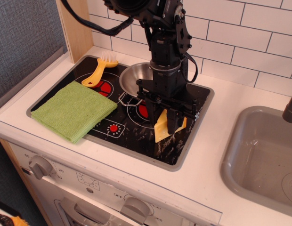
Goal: Move the cheese near the right middle edge of the stove.
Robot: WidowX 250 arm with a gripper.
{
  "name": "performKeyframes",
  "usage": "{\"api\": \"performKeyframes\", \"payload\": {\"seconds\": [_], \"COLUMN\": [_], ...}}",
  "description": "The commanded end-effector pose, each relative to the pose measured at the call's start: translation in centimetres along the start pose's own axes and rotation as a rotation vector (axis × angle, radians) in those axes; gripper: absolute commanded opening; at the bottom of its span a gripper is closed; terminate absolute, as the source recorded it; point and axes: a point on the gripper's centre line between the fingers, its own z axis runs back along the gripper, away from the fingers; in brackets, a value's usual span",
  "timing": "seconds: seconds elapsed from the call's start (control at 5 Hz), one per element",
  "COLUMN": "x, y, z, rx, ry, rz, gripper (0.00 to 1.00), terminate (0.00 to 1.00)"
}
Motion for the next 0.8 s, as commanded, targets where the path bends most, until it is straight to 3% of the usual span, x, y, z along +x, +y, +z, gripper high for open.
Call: {"api": "performKeyframes", "payload": {"seconds": [0.0, 0.4, 0.6], "x": [-0.7, -0.5, -1.0], "y": [-0.4, -0.8, -0.2], "z": [2.1, 8.8, 10.8], "rx": [0.036, 0.073, 0.054], "ry": [-0.049, -0.22, -0.246], "rz": [-0.023, -0.038, 0.028], "gripper": [1.0, 1.0, 1.0], "terminate": [0.0, 0.0, 0.0]}}
